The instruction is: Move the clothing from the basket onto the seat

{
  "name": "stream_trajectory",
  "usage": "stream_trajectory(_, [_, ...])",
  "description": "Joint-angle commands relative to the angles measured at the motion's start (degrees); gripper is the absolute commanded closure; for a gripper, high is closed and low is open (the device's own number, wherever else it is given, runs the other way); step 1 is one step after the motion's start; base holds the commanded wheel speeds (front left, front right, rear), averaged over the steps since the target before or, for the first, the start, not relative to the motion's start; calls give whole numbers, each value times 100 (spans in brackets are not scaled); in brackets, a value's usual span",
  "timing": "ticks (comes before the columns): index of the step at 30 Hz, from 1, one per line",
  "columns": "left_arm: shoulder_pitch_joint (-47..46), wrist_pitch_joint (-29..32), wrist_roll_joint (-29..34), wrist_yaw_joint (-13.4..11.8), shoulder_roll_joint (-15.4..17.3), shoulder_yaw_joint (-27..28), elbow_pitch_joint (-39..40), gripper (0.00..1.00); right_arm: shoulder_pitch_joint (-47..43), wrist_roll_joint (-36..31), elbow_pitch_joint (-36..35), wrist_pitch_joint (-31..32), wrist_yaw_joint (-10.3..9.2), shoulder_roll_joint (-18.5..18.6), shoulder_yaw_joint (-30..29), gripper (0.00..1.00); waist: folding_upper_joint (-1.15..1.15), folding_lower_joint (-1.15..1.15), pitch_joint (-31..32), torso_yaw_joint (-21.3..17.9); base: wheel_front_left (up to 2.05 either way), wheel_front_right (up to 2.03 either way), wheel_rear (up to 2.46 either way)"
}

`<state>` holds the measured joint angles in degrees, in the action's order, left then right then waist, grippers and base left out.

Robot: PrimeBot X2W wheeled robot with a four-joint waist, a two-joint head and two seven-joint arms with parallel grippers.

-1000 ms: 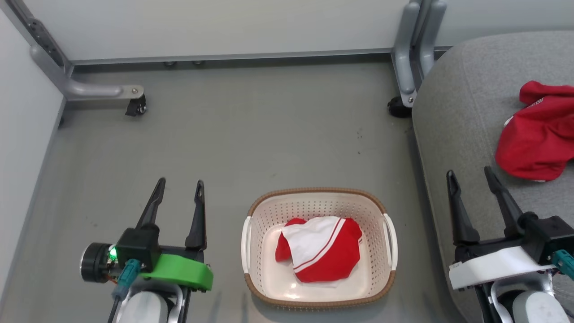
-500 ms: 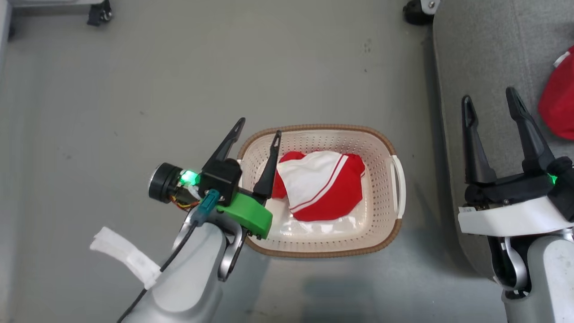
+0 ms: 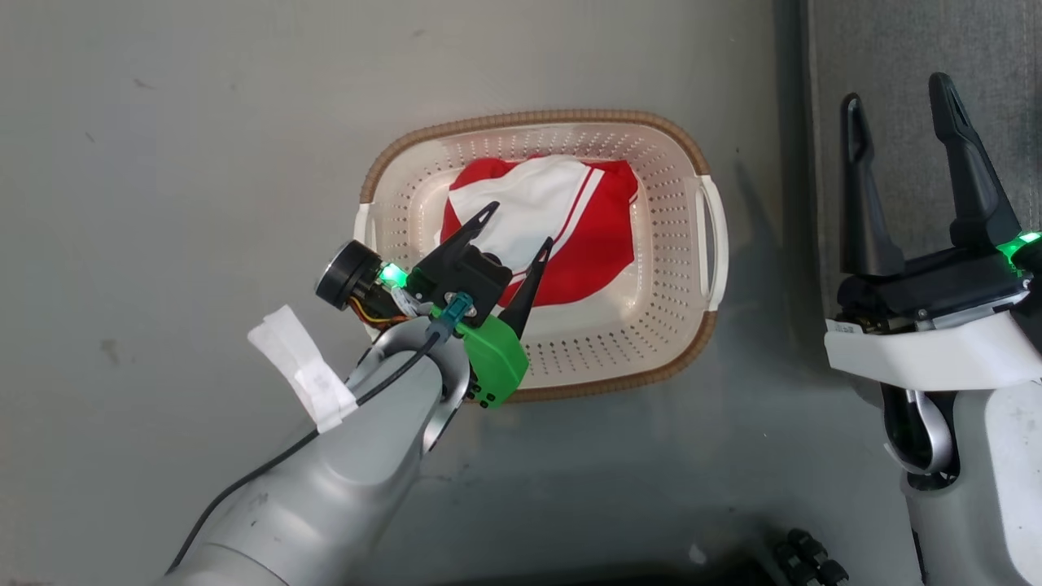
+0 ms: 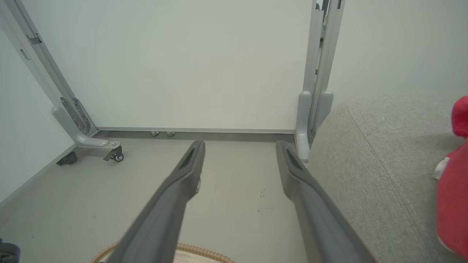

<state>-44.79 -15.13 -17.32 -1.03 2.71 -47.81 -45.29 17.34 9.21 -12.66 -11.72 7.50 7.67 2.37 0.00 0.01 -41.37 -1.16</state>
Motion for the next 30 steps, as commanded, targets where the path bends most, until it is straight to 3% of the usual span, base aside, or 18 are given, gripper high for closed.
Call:
stream_trajectory(1, [-239, 21, -88, -42, 37, -79, -163, 0, 128, 40, 18, -56, -2, -46, 31, 0, 0, -1, -604, -437, 0, 0, 0])
stream_trajectory(7, [-793, 133, -370, -104, 38, -397, -888, 0, 268, 112, 81, -177, -2, -95, 142, 0, 0, -1, -1064, -706, 0, 0, 0])
stream_trajectory(21, [-1759, 388, -318, 7, 84, -758, -2528, 0, 447, 310, 301, -347, -2, -255, 401, 0, 0, -1, -1746, -1256, 0, 0, 0])
stream_trajectory(30, [-2024, 688, -328, -259, 371, -774, -2805, 0, 523, 412, 334, -353, -2, -316, 497, 0, 0, -1, -1936, -1433, 0, 0, 0])
